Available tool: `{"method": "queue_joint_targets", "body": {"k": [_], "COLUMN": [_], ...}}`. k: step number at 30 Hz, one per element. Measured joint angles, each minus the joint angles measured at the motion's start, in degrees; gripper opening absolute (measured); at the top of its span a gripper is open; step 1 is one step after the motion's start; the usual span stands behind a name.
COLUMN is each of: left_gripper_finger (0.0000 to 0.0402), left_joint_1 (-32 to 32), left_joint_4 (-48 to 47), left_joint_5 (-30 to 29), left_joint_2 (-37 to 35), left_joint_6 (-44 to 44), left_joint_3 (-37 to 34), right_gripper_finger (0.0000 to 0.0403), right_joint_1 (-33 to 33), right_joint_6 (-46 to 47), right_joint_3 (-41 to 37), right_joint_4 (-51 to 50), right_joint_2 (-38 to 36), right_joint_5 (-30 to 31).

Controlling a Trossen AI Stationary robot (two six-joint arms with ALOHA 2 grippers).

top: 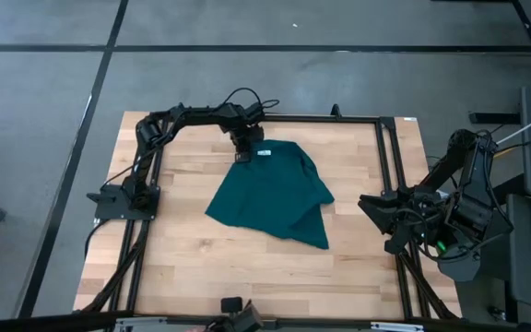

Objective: Fold microfiber towels
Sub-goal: Fold the green towel

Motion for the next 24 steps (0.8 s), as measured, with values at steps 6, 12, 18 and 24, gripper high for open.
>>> {"method": "queue_joint_targets", "body": {"k": [6,12,18,24], "left_gripper_finger": [0.0007,0.0004,0.0003,0.0003], "left_joint_1": [0.3,2.1,-4.6,-27.3], "left_joint_4": [4.2,9.0,0.7,-13.1], "left_joint_5": [-7.9,-4.9,0.7,4.3], "left_joint_2": [-6.5,-15.3,-23.1,-29.4], "left_joint_6": [-0.6,-3.1,-3.7,-3.6], "left_joint_3": [0.0,0.2,0.0,-0.5], "right_gripper_finger": [0.0108,0.0097,0.0085,0.0068], "right_joint_1": [-0.3,-2.7,-5.7,-10.1], "right_joint_6": [0.0,-0.6,-1.0,1.5], "right_joint_3": [0.0,0.0,0.0,0.0], "right_joint_4": [-0.3,-1.5,-4.5,-12.0], "right_joint_2": [0.0,0.0,0.0,0.0], "right_joint_5": [0.0,-3.2,-5.4,-7.1]}}
